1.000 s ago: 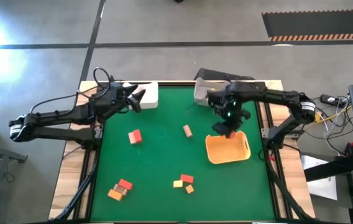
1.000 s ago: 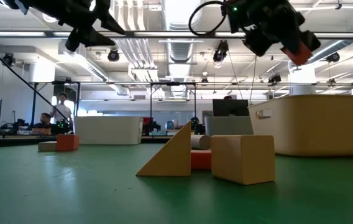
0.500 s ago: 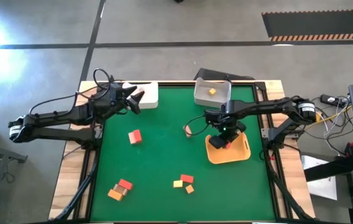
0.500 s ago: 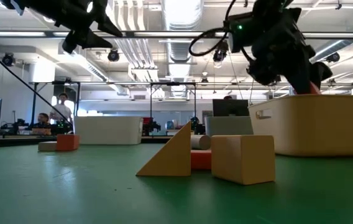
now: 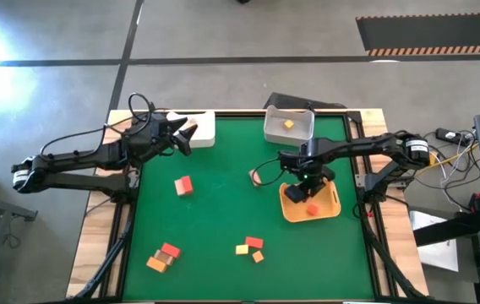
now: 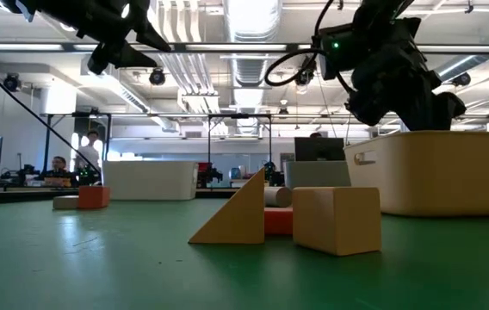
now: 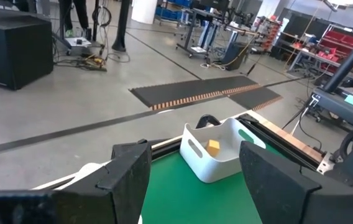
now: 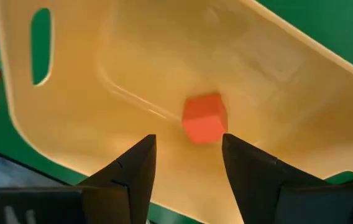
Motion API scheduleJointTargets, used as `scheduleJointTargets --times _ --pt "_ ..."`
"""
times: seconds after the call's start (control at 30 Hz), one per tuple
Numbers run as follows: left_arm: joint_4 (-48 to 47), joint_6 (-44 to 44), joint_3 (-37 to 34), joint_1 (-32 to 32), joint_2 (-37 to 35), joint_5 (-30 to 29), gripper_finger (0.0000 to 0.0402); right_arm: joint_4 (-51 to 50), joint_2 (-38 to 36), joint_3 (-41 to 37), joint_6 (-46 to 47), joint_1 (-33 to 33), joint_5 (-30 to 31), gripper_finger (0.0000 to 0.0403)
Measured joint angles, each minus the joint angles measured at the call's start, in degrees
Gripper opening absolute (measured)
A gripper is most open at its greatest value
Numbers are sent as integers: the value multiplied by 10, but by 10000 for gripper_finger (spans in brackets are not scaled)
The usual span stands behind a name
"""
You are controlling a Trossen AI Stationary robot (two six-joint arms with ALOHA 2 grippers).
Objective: Sort & place blocks by color
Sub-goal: Adjust the orange block
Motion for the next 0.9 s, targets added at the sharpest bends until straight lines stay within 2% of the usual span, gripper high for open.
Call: scheduleJointTargets --times 0.4,0.53,0.67,0.8,0.9 --pt "-5 -2 0 0 0 27 228 -1 -2 107 -1 -4 3 177" --pt "-20 -38 -1 0 2 44 228 0 -2 159 -3 -17 54 177" --pt "-114 -115 -2 0 4 50 228 10 -2 195 -14 -40 128 178" --pt "-241 -211 -2 0 17 66 228 26 -2 210 -36 -71 153 175" --pt "-311 -272 -2 0 37 115 228 59 -1 211 -47 -94 156 172"
